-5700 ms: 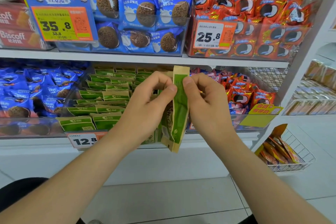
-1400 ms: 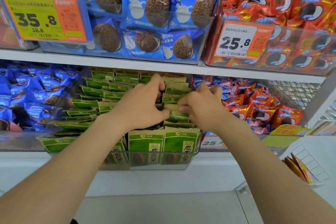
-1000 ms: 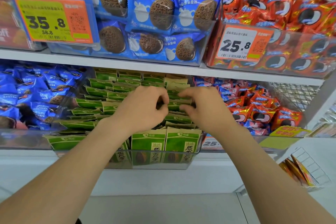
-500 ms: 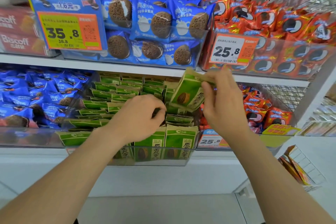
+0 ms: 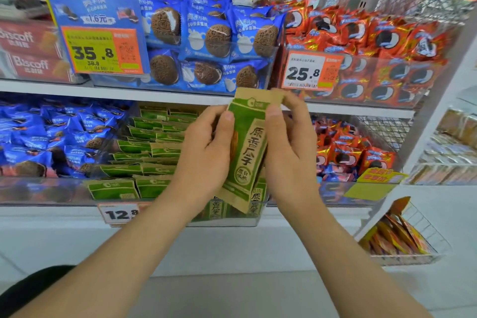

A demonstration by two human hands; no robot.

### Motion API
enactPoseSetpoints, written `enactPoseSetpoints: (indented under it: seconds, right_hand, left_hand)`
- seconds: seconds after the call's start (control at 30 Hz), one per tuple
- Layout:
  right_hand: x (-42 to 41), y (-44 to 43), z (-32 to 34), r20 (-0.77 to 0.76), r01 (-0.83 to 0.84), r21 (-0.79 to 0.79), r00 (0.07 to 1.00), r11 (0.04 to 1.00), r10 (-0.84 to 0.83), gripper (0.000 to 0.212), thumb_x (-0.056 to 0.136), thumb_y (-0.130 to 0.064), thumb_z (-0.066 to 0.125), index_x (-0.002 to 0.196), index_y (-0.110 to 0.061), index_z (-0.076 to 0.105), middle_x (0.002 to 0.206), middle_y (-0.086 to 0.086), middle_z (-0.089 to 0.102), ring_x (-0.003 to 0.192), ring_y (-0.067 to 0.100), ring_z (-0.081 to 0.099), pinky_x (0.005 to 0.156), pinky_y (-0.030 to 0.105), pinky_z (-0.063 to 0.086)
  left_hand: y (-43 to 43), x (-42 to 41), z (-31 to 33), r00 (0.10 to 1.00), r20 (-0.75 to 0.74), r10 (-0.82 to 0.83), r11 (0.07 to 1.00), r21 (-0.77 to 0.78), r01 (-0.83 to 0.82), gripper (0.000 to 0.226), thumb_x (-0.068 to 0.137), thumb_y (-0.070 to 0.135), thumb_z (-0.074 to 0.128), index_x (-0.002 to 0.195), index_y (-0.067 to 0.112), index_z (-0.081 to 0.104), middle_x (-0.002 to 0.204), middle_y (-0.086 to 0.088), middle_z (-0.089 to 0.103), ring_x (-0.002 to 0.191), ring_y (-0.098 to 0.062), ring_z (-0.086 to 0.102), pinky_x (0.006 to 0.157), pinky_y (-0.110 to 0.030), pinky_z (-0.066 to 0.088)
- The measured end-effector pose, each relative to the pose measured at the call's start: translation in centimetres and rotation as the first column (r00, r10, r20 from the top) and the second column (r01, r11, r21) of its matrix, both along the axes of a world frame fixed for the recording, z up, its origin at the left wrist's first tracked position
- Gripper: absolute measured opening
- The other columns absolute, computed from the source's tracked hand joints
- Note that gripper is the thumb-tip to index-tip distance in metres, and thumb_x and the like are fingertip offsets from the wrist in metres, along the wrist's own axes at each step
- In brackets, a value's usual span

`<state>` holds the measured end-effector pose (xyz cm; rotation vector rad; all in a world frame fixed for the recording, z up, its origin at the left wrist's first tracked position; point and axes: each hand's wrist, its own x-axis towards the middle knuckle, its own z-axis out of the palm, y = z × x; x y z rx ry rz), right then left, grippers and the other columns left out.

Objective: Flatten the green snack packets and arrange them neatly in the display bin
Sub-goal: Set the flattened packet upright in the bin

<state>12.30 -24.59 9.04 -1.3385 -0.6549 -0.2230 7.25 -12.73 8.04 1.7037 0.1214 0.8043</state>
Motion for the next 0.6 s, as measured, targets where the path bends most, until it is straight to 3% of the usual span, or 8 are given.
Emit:
enactPoseSetpoints:
  seconds: [0.07,0.13,0.23,0.33,0.4,0.47,0.53,0.6]
  right_hand:
    - [0.2,-0.2,-0.1,-0.103,-0.09,-0.009,0.991,0.996,0.088,0.025,0.113,-0.022,0.049,0.125,-0.009,0.066,0.103,0.009,0.078,0.09,0.019,0.073,0.08,0.038,0.06]
    - [0.2,-0.6,-0.2,-0.237,-0.219,0.015,0.947,0.976,0.216,0.033,0.11,-0.03,0.052,0.122,-0.007,0.072,0.111,0.014,0.079,0.097,0.024,0.073,0.088,0.044,0.062]
    - [0.2,-1.1,-0.4,-0.481,-0.353,0.146,0.791,0.924,0.379,0.045,0.103,-0.041,0.056,0.13,-0.009,0.072,0.125,0.019,0.075,0.111,0.033,0.071,0.101,0.052,0.058]
    - [0.5,-1.4,-0.8,-0.569,-0.343,0.161,0.734,0.926,0.37,0.041,0.108,-0.038,0.055,0.131,-0.009,0.072,0.128,0.02,0.073,0.125,0.042,0.067,0.108,0.06,0.053]
    - [0.5,-1.6,-0.6,-0.561,-0.279,0.115,0.774,0.953,0.294,0.036,0.108,-0.032,0.059,0.12,-0.003,0.076,0.116,0.022,0.077,0.107,0.039,0.074,0.093,0.052,0.062]
    - [0.6,-1.9,-0.5,-0.408,-0.165,-0.019,0.902,0.986,0.144,0.03,0.105,-0.026,0.064,0.101,-0.001,0.078,0.096,0.018,0.08,0.084,0.03,0.077,0.073,0.04,0.065]
    - [0.8,-2.2,-0.4,-0.208,-0.062,-0.136,0.978,0.989,0.032,0.024,0.102,-0.024,0.069,0.087,-0.007,0.079,0.082,0.011,0.079,0.073,0.024,0.075,0.064,0.034,0.061]
    - [0.7,-2.5,-0.3,-0.195,-0.09,-0.142,0.979,0.986,0.061,0.021,0.1,-0.022,0.07,0.086,-0.009,0.08,0.08,0.009,0.079,0.07,0.017,0.073,0.062,0.028,0.057]
  left_hand:
    - [-0.2,0.1,-0.3,1.0,-0.013,-0.022,0.974,-0.227,0.019,0.014,0.113,0.025,0.048,0.125,0.03,0.054,0.111,-0.006,0.074,0.097,-0.018,0.074,0.087,-0.043,0.062]
    - [-0.2,0.1,-0.4,1.0,-0.013,-0.028,0.949,-0.315,0.022,0.011,0.113,0.023,0.048,0.119,0.033,0.049,0.115,-0.016,0.071,0.096,-0.023,0.073,0.088,-0.049,0.062]
    - [-0.4,0.0,-0.3,0.998,-0.04,-0.048,0.95,-0.31,0.034,0.008,0.115,0.024,0.044,0.113,0.025,0.052,0.116,-0.023,0.068,0.089,-0.021,0.068,0.08,-0.043,0.059]
    - [-0.5,-0.2,0.0,0.995,-0.065,-0.072,0.967,-0.251,0.053,0.008,0.114,0.025,0.045,0.113,0.021,0.053,0.108,-0.019,0.069,0.083,-0.018,0.068,0.075,-0.04,0.058]
    - [-0.6,-0.5,0.4,0.991,-0.072,-0.109,0.966,-0.243,0.088,0.011,0.111,0.028,0.053,0.11,0.017,0.055,0.098,-0.009,0.073,0.08,-0.015,0.071,0.07,-0.031,0.059]
    - [-0.8,-0.9,0.8,0.985,-0.066,-0.157,0.968,-0.21,0.14,0.027,0.104,0.031,0.065,0.106,0.006,0.057,0.094,-0.002,0.074,0.081,-0.01,0.073,0.067,-0.023,0.057]
    - [-0.9,-1.1,1.1,0.983,-0.052,-0.175,0.973,-0.159,0.165,0.038,0.097,0.032,0.074,0.101,-0.002,0.056,0.098,-0.002,0.075,0.08,-0.006,0.073,0.065,-0.023,0.06]
    - [-0.8,-1.2,1.2,0.986,-0.055,-0.16,0.981,-0.122,0.153,0.037,0.094,0.031,0.076,0.097,-0.003,0.061,0.101,0.0,0.077,0.082,-0.005,0.074,0.071,-0.027,0.064]
